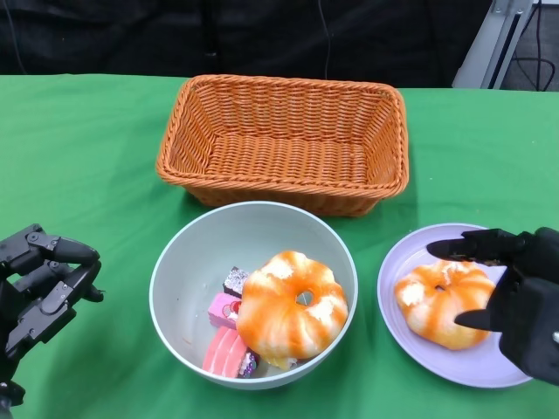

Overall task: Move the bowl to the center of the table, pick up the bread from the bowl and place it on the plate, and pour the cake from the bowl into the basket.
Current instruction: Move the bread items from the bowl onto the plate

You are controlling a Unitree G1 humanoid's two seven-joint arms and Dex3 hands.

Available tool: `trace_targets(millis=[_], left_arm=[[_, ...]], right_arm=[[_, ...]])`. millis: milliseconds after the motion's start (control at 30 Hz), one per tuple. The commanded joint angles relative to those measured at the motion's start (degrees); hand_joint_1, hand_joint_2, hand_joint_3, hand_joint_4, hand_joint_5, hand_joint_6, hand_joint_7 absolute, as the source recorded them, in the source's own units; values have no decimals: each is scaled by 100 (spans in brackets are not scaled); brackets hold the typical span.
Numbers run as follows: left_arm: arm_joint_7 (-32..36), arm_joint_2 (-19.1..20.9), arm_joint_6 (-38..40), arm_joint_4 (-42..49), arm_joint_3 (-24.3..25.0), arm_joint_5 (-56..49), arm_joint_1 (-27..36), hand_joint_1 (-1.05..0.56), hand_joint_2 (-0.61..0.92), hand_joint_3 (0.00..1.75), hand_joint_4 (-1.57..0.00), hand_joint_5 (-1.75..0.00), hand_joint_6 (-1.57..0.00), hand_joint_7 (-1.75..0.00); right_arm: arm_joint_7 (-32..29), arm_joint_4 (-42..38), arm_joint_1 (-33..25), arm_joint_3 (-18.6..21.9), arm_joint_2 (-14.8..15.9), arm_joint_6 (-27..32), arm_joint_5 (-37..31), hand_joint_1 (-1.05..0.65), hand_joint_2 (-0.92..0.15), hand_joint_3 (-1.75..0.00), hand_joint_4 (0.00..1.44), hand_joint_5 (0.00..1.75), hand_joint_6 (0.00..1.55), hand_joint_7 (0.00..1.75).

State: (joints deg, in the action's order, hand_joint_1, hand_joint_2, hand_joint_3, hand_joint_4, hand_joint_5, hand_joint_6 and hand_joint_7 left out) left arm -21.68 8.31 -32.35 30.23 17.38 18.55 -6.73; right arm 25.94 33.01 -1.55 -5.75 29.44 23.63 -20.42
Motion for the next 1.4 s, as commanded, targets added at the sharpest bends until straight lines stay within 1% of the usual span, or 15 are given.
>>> trace_targets(millis=[33, 100, 200, 233, 367, 500, 600, 700, 800, 900, 1033, 1100, 1167, 1233, 1400], left_arm=[[-10, 106, -51, 87, 49, -21, -7, -16, 92, 23, -80, -148, -90, -94], [-38, 100, -79, 131, 53, -4, -28, -17, 92, 22, -80, -148, -90, -94], [-84, 94, -65, 159, 46, 30, -44, -17, 92, 21, -80, -148, -90, -94], [-97, 96, -61, 167, 41, 31, -47, -17, 92, 22, -80, -148, -89, -94], [-141, 81, -163, 272, 36, 8, -101, -16, 92, 24, -79, -148, -89, -95], [-90, 74, -169, 326, 29, -44, -128, -14, 92, 26, -79, -148, -90, -95], [-57, 63, -152, 342, 19, -69, -147, -17, 92, 25, -78, -149, -89, -95], [-31, 53, -182, 390, 17, -96, -171, -15, 92, 25, -78, -149, -88, -95], [11, 40, -240, 415, 1, -167, -191, -16, 92, 25, -78, -149, -88, -95], [100, 7, -265, 433, -20, -246, -215, -17, 92, 25, -78, -150, -89, -96], [130, -26, -341, 507, -40, -299, -239, -17, 92, 25, -80, -150, -89, -95], [126, -27, -387, 542, -48, -315, -250, -17, 92, 26, -79, -149, -89, -95], [166, -51, -422, 537, -62, -350, -252, -17, 92, 25, -79, -149, -88, -96], [184, -62, -448, 546, -64, -371, -258, -17, 92, 25, -79, -149, -88, -98], [185, -66, -462, 558, -58, -381, -263, -17, 92, 25, -78, -149, -88, -98]], right_arm=[[-105, 526, -126, 195, -171, -327, 295, -38, -92, -7, 83, 65, 74, 4], [-2, 781, -129, 209, -138, -444, 419, -42, -92, -9, 87, 50, 73, 2], [126, 1058, -65, 173, -49, -569, 518, -46, -92, -9, 85, 32, 72, 0], [155, 1097, -18, 141, -22, -704, 531, -49, -92, -9, 80, 26, 70, 0], [251, 1129, 244, -14, 7, -1115, 546, -58, -92, -10, 75, 19, 65, 0], [318, 1162, 575, -258, -71, -1063, 448, -64, -92, -9, 71, 15, 59, 0], [411, 1188, 889, -479, -103, -928, 330, -69, -92, -8, 66, 10, 53, 0], [557, 1220, 1205, -703, -119, -665, 161, -73, -92, -8, 55, 4, 46, 0], [650, 1038, 1635, -1064, -212, -487, -172, -75, -92, -7, 50, 1, 44, 0], [784, 372, 2227, -1603, -376, -370, -576, -78, -92, -8, 49, 1, 43, 0], [943, -546, 2832, -2139, -624, -321, -989, -80, -92, -13, 49, 0, 42, 0], [963, -775, 2948, -2233, -716, -336, -1089, -80, -92, -14, 49, 1, 42, 0], [922, -1351, 3169, -2403, -898, -489, -1136, -80, -92, -14, 50, 1, 43, 1], [903, -1675, 3282, -2472, -1012, -602, -1165, -80, -92, -14, 51, 1, 43, 1], [923, -1784, 3289, -2425, -1084, -712, -1211, -80, -92, -13, 51, 1, 43, 1]])
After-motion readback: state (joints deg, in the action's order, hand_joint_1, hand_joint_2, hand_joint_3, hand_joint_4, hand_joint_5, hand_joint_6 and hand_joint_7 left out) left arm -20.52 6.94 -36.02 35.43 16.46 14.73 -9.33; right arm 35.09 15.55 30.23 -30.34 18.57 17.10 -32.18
